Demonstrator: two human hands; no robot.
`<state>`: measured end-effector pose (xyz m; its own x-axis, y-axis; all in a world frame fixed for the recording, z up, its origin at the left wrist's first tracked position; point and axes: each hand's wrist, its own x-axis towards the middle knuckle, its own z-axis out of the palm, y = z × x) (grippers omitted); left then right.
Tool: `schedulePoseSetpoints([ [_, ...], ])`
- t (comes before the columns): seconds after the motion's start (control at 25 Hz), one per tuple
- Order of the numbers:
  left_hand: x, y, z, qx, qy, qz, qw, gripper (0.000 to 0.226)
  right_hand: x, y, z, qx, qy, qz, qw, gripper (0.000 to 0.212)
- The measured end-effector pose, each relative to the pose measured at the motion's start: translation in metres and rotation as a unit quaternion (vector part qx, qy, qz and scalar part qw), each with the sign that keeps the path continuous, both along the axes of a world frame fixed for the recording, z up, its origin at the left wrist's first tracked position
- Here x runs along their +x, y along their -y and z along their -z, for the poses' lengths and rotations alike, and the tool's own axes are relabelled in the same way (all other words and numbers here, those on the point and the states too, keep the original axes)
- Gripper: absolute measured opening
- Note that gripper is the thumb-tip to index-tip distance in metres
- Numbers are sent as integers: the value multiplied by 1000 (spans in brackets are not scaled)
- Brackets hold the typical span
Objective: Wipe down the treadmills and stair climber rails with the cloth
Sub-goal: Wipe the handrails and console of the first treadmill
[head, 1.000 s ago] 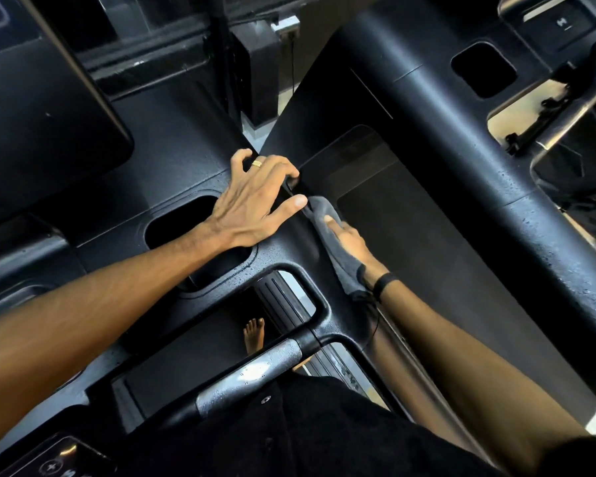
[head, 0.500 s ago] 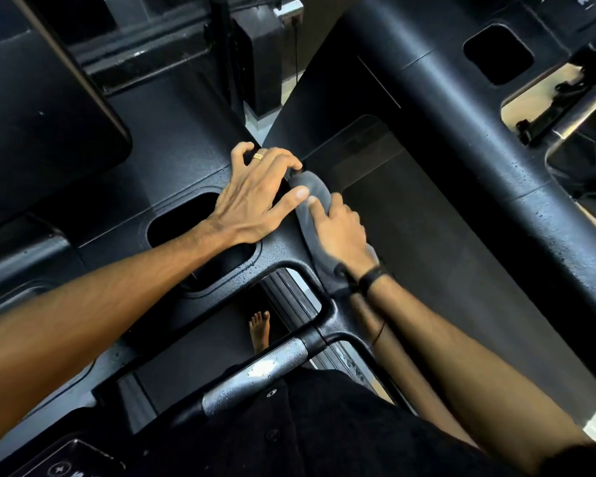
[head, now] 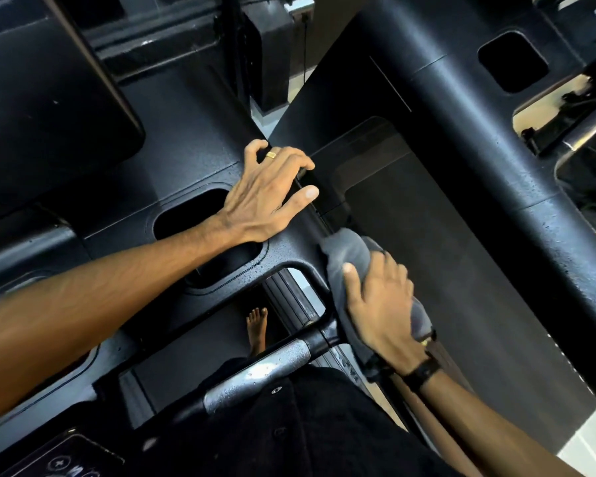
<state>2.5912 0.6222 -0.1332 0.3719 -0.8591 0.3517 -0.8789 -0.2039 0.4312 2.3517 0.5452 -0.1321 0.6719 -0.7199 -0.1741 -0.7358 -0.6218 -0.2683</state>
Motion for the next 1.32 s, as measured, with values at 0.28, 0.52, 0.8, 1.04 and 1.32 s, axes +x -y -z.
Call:
schedulePoseSetpoints([
  [0.28,-3,-2,-5,7,7,-10,1000,66,118,3,-1,-3,29,-33,999,52],
  [0.52,-2,-2,-1,3,15,-1,1000,68,-18,-1,-2,26,69,-61,995,61],
  [0.8,-4,-2,-4,15,11,-7,1000,71,83,-16,-6,-32,15,-11,999,65],
  [1.04,-6,-2,-6,26,20,-7,999,67,119,61,32,327,21,78,942,60],
  [1.32,-5,1,0,7,14,-18,1000,72,-23,9,9,106,-84,123,983,58],
])
